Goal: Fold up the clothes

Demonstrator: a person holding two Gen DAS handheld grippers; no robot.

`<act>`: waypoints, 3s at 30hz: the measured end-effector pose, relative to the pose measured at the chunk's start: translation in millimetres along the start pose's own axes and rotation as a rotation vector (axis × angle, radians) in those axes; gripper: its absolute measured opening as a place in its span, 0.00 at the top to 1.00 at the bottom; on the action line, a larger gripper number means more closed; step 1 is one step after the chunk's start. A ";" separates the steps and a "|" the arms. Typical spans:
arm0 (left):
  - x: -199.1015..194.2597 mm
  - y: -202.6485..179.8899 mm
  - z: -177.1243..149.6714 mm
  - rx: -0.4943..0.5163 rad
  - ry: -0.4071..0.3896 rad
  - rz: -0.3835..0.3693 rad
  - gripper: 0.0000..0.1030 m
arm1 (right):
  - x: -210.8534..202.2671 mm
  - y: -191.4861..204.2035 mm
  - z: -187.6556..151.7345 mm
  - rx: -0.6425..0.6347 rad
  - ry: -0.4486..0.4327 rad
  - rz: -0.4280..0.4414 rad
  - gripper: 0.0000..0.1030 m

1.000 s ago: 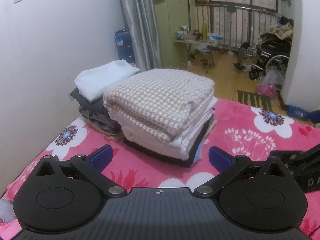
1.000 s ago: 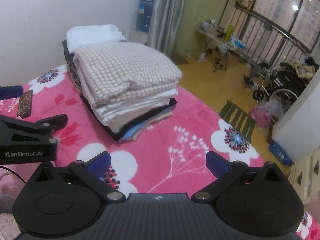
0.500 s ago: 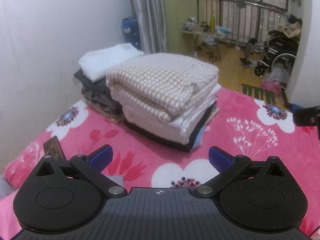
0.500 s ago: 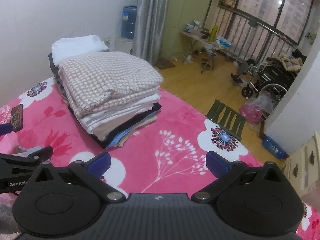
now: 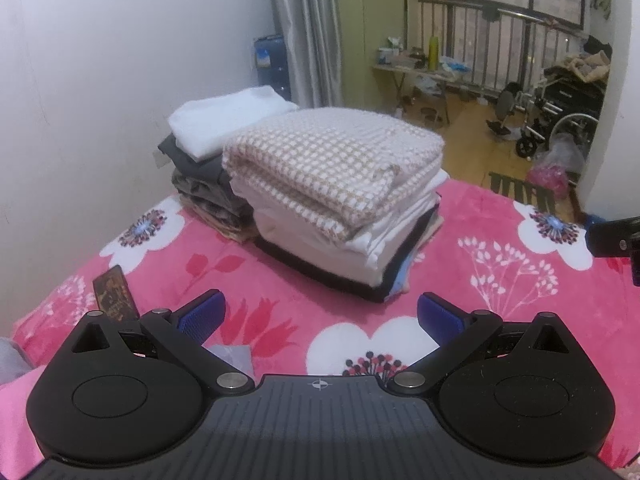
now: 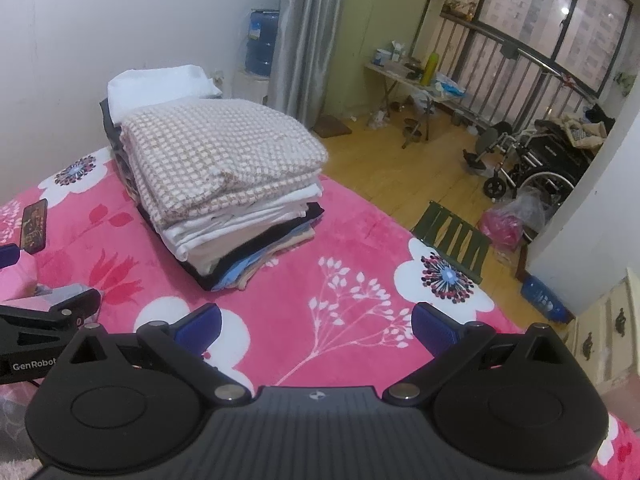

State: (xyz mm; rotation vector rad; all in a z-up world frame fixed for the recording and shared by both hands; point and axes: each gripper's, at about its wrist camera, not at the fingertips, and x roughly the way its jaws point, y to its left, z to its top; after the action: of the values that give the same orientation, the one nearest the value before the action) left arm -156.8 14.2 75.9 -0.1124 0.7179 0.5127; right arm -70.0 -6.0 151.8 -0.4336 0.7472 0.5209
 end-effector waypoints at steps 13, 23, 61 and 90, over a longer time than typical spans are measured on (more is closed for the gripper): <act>0.3 -0.7 0.8 0.005 0.001 -0.001 0.00 | -1.6 3.7 1.7 -0.010 -0.012 0.002 0.00; -3.0 -2.5 1.1 0.011 -0.009 0.012 0.00 | -2.7 5.2 1.0 -0.008 -0.014 0.018 0.00; -4.2 -2.4 2.0 0.019 -0.005 0.009 0.00 | -11.4 7.8 -1.9 0.008 -0.017 0.029 0.00; -2.9 -5.1 2.1 0.030 0.000 0.007 0.00 | -13.4 8.4 -0.2 0.013 -0.025 0.034 0.00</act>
State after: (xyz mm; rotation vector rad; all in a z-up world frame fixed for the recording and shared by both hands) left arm -154.9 9.2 79.0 -0.0817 0.7263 0.5080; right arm -83.3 -3.3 159.9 -0.4020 0.7349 0.5522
